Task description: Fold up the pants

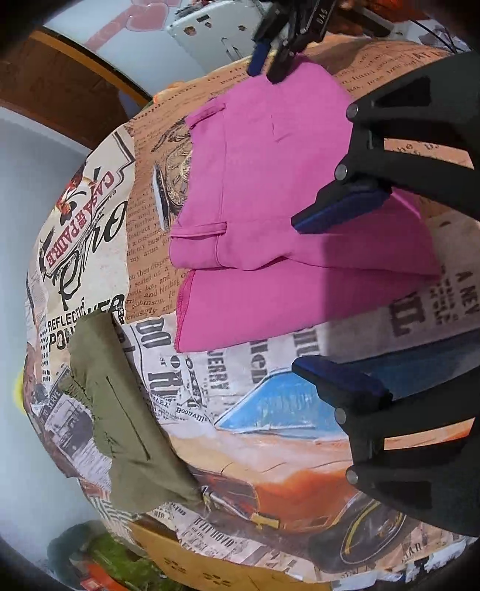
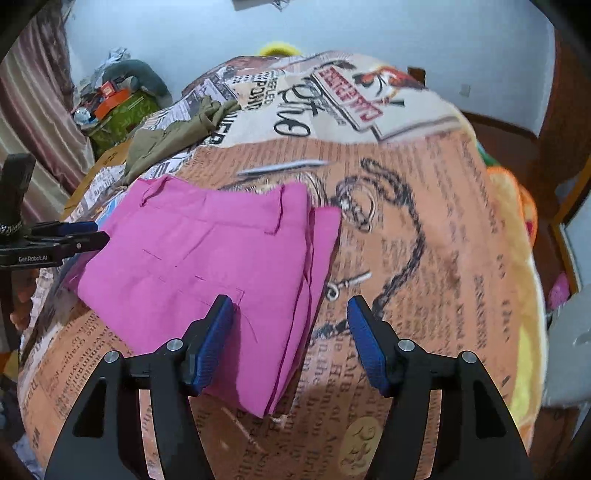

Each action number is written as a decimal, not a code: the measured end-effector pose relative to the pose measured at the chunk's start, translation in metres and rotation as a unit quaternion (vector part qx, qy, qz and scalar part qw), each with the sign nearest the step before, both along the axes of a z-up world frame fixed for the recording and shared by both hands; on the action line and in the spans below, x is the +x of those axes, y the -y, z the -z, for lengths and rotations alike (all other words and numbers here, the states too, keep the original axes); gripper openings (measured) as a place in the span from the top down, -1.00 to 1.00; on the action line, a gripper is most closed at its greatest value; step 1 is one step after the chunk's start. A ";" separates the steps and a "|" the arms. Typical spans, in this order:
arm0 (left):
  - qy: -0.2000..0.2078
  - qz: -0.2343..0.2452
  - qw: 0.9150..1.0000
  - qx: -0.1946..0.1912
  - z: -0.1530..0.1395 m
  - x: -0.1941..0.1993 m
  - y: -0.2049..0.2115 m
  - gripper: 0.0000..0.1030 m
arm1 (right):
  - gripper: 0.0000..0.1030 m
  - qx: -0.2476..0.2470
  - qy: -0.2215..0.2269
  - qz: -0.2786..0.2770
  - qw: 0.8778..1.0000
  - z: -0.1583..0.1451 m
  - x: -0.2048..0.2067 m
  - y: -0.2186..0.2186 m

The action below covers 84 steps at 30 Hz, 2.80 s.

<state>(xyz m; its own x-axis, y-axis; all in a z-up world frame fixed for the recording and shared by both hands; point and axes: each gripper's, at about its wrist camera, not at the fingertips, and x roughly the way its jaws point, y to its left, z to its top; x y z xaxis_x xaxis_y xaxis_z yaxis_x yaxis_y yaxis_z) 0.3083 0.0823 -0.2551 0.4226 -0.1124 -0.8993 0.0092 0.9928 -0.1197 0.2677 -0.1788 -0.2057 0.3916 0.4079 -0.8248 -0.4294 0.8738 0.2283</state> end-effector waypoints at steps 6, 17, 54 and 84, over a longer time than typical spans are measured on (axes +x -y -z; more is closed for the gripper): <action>0.003 -0.002 0.999 -0.036 -0.001 0.007 -0.001 -0.35 | -0.20 0.036 -0.025 0.015 0.999 0.007 0.006 0.007; -0.013 0.015 0.999 -0.029 0.015 0.018 0.012 -0.47 | -0.21 0.059 -0.042 0.002 0.997 0.014 0.015 0.003; 0.094 -0.009 0.996 0.004 -0.072 -0.010 0.003 0.78 | 0.79 0.085 0.040 -0.039 0.995 -0.067 0.008 -0.034; 0.153 -0.128 0.977 0.079 -0.108 0.111 -0.169 0.78 | 0.79 0.093 0.125 -0.103 0.982 -0.114 0.128 -0.226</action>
